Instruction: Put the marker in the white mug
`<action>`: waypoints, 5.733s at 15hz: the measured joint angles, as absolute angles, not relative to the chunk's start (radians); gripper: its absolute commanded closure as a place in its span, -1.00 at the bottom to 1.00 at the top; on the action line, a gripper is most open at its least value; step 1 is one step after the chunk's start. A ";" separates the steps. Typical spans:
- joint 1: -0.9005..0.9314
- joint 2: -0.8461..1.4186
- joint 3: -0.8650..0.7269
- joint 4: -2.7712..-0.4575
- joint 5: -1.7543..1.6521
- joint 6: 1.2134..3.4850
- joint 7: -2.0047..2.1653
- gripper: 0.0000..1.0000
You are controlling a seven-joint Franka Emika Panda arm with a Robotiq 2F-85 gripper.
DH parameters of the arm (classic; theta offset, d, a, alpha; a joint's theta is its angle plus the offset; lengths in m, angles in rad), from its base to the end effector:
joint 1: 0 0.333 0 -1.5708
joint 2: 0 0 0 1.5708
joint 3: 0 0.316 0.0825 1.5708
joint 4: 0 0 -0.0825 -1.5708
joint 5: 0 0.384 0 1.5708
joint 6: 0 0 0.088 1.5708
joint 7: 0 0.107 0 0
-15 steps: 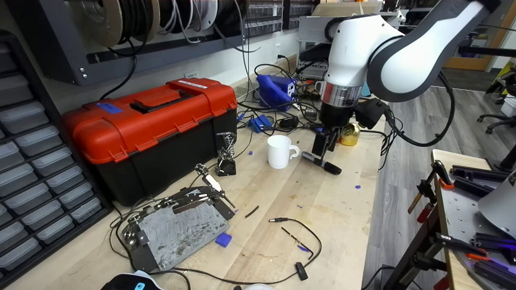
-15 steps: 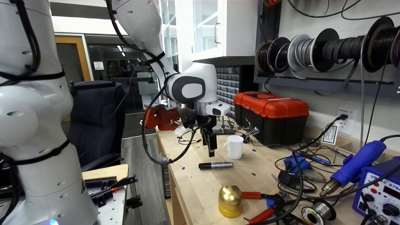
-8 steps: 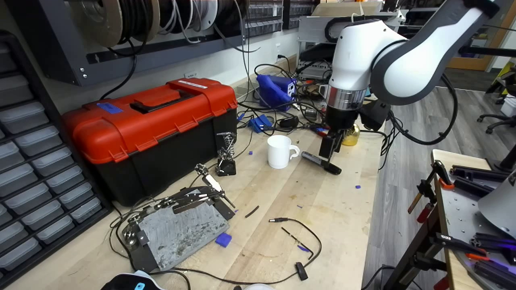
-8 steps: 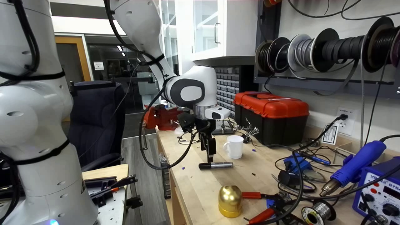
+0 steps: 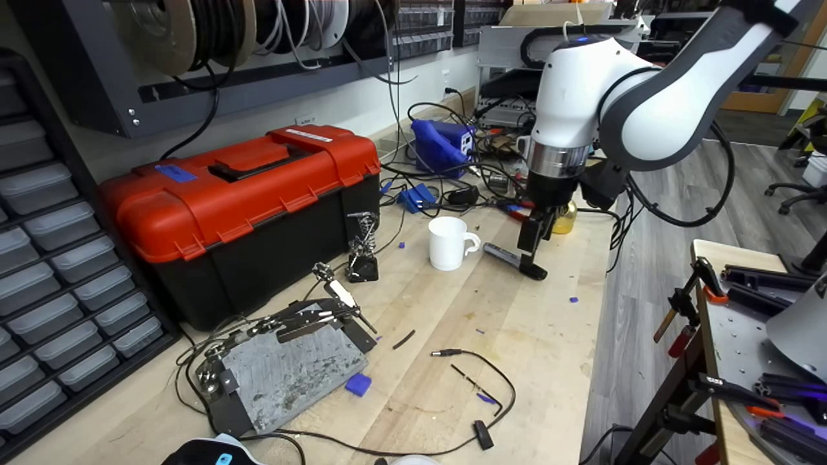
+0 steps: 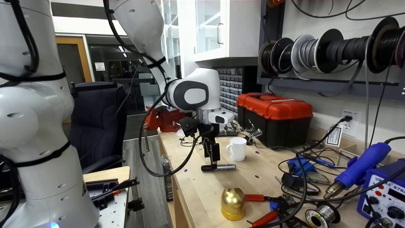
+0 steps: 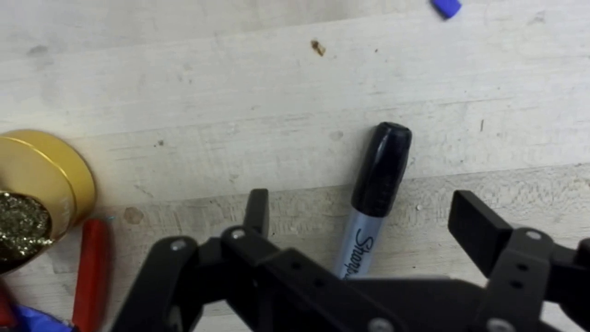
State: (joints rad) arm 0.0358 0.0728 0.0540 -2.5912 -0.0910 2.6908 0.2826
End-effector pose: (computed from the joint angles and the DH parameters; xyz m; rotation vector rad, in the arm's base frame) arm 0.4437 0.0433 0.2344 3.1052 -0.1735 0.0519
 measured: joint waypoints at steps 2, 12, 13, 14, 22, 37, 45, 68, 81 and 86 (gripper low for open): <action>0.036 0.082 0.051 -2.591 -0.099 2.691 0.307 -1.00; 0.050 0.123 0.042 -2.588 -0.102 2.691 0.391 -1.00; 0.054 0.124 0.042 -2.585 -0.101 2.691 0.396 -1.00; 0.059 0.125 0.042 -2.582 -0.100 2.691 0.399 -1.00; 0.091 0.156 0.043 -2.571 -0.094 2.691 0.416 -0.46; 0.097 0.154 0.042 -2.559 -0.090 2.691 0.422 0.87; 0.097 0.050 0.040 -2.516 -0.121 2.527 0.422 0.87; 0.075 0.052 0.050 -2.111 0.053 2.001 0.145 0.87; 0.075 0.289 0.050 -1.790 0.065 1.655 0.025 0.87; 0.075 0.362 0.050 -1.680 0.065 1.530 -0.017 0.87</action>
